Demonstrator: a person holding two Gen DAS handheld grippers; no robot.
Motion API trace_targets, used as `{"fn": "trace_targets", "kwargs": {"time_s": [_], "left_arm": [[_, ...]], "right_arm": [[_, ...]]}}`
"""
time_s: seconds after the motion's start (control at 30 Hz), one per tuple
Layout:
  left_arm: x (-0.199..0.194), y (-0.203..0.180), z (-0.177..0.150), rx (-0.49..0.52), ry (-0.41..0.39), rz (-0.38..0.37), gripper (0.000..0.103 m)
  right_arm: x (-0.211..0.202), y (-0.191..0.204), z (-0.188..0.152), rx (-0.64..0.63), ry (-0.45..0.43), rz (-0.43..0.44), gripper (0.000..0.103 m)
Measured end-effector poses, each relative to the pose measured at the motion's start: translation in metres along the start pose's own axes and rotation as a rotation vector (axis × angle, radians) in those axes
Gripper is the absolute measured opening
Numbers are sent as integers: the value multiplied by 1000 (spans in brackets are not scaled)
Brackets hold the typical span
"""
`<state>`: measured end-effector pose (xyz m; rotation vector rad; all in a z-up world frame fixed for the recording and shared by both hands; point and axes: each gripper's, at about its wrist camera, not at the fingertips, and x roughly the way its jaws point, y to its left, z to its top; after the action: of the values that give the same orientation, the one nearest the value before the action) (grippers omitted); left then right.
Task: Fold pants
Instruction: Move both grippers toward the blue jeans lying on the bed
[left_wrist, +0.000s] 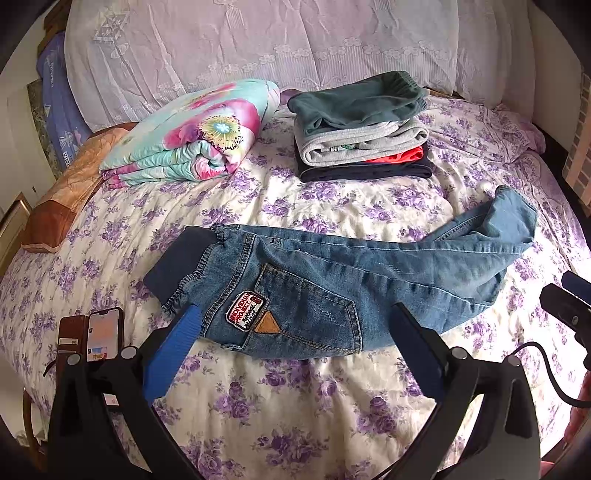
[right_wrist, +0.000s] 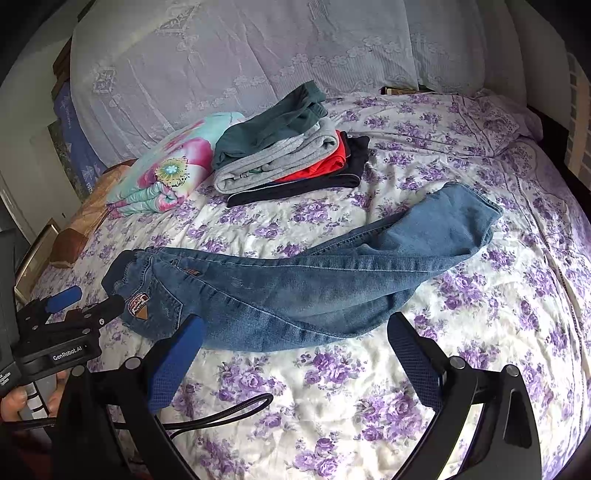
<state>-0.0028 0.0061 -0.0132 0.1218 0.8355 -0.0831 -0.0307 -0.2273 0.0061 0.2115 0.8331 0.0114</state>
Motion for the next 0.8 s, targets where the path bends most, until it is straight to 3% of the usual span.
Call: {"fn": "trace_targets", "kwargs": {"time_s": [0.8], "left_arm": [[1, 8, -3, -16, 24, -4, 99]], "right_arm": [[0, -2, -2, 3, 8, 1, 100]]}}
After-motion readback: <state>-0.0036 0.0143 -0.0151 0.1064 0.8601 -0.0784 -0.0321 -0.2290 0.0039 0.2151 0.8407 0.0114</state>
